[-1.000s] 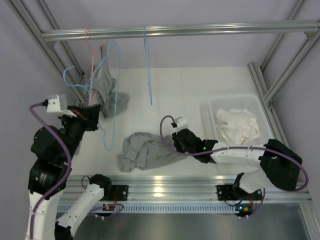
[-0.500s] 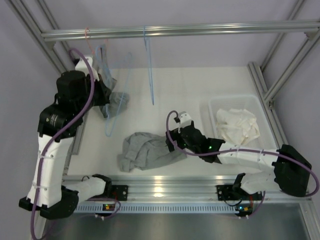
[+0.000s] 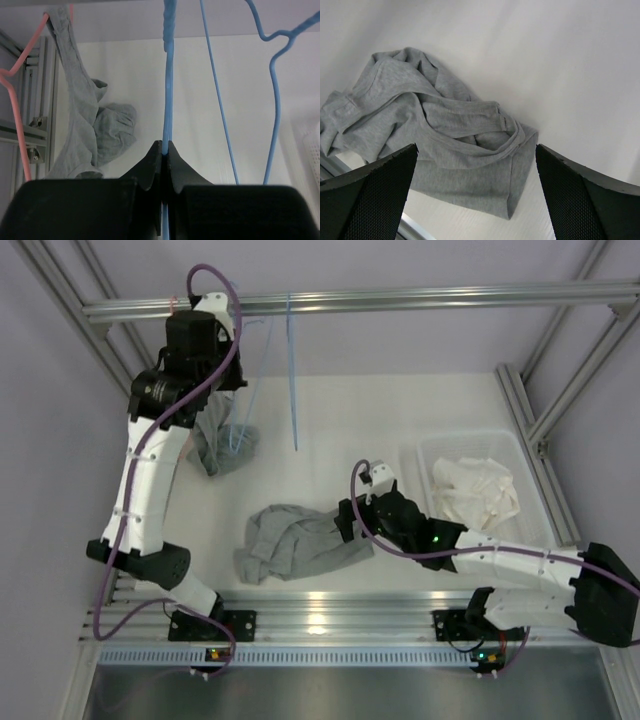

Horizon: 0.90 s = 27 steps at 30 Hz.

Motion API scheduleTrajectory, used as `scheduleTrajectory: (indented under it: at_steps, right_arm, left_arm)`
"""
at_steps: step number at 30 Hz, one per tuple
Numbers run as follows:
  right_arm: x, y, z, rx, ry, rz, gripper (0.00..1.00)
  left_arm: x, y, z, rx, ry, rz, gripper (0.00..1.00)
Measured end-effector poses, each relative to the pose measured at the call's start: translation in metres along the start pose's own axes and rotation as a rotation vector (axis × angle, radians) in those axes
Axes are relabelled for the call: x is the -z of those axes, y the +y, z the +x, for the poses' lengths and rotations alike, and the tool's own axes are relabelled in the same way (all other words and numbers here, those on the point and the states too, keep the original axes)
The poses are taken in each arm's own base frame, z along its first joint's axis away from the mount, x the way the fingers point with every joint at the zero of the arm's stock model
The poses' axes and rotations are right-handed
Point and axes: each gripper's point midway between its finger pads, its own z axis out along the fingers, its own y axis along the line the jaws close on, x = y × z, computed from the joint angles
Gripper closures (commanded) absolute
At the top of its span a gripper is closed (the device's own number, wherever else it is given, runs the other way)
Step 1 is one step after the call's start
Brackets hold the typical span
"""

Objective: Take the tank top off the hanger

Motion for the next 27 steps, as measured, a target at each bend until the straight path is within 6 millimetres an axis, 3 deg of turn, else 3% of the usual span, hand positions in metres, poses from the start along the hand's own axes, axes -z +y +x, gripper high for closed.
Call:
scheduleTrajectory:
  at_steps: [4, 12, 18, 22, 23, 24, 25, 26, 27]
  right_arm:
    - [0.004, -0.003, 0.003, 0.006, -0.001, -0.001, 0.01]
    - [0.007, -0.003, 0.002, 0.003, -0.007, -0.007, 0.01]
    - [0.007, -0.004, 0.007, 0.007, 0.005, -0.01, 0.01]
    - [0.007, -0.001, 0.008, 0.008, 0.009, -0.023, 0.01]
    - [0.007, 0.001, 0.008, 0.012, 0.012, -0.034, 0.01]
    - [0.007, 0.004, 0.009, 0.022, 0.02, -0.058, 0.01]
    - [0.008, 0.008, 0.011, 0.03, 0.028, -0.081, 0.01]
    - [0.008, 0.013, 0.013, 0.037, 0.036, -0.11, 0.01]
    - [0.007, 0.017, 0.016, 0.046, 0.047, -0.129, 0.01]
  left_arm:
    - [-0.023, 0.001, -0.008, -0.019, -0.002, -0.034, 1.0]
    - [-0.022, 0.003, -0.011, -0.027, -0.003, -0.056, 1.0]
    - [-0.038, 0.005, 0.025, -0.037, 0.096, -0.066, 1.0]
    - [-0.048, 0.004, 0.026, -0.033, 0.086, -0.064, 1.0]
    - [-0.047, 0.004, 0.026, -0.031, 0.086, -0.063, 0.95]
    - [-0.047, 0.003, 0.026, -0.028, 0.085, -0.06, 0.82]
    - [-0.047, 0.003, 0.027, -0.027, 0.084, -0.058, 0.21]
    - [-0.045, 0.003, 0.03, -0.024, 0.093, -0.054, 0.01]
    - [-0.044, 0.003, 0.037, -0.021, 0.111, -0.053, 0.01]
